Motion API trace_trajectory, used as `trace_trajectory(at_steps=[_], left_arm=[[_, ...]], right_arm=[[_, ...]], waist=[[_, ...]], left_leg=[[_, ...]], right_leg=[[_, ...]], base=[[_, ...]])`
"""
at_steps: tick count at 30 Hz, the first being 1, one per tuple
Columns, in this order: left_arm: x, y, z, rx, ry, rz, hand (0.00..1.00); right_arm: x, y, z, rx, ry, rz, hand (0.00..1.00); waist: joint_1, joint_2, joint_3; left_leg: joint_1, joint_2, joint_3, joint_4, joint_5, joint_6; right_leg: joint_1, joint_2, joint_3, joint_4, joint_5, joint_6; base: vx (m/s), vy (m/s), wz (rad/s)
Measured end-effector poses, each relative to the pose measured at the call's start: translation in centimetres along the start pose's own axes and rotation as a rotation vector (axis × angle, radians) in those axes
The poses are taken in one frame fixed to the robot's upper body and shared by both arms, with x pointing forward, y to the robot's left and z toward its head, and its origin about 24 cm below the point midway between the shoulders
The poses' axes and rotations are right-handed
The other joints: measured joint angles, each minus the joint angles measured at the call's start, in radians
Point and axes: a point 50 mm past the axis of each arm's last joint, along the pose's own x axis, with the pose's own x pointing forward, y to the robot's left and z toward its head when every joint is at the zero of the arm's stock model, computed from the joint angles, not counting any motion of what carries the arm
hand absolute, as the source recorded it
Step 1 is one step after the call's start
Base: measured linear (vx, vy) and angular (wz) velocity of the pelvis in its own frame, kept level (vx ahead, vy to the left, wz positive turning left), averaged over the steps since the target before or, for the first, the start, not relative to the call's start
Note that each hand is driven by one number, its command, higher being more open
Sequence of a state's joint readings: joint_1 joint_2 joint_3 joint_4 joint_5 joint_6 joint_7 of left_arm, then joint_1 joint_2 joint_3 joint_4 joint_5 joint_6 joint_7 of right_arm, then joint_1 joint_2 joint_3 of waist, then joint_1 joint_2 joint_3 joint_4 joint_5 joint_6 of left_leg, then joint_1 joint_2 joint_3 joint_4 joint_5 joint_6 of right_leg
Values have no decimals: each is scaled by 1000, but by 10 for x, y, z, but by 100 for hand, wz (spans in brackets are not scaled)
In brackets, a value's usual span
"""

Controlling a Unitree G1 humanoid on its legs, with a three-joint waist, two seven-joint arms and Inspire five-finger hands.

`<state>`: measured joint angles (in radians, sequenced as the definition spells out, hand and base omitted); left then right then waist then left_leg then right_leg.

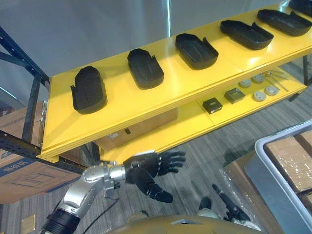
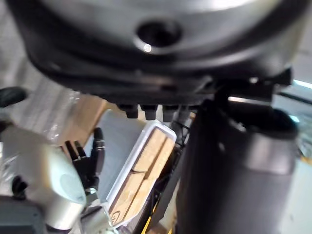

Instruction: Walk over and take three plastic housings, then place them on the shelf

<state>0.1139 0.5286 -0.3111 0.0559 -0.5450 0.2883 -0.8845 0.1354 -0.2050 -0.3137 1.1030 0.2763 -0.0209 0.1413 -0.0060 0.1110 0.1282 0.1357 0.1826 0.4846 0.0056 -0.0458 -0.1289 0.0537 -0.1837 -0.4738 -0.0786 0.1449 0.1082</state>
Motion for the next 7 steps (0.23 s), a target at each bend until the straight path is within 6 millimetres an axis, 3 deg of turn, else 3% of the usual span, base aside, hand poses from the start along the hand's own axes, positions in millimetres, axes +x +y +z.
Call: trace_trajectory(at_steps=[4, 7], left_arm=[[-9, 22, -61, -255, 109, 288, 100], [-17, 32, -108, -441, 40, 747, 100]], right_arm=[[0, 6, -7, -37, 32, 29, 100], [0, 17, -15, -20, 46, 53, 100]], waist=[[0, -31, -10], [4, -66, -18]], left_leg=[[4, 0, -2, -11, 3, -5], [4, -2, -17, -14, 3, -5]], right_leg=[[0, 2, -3, -6, 0, -1], [8, 0, -17, -6, 0, -1]], base=[[-35, 1, 2], [-11, 13, 10]])
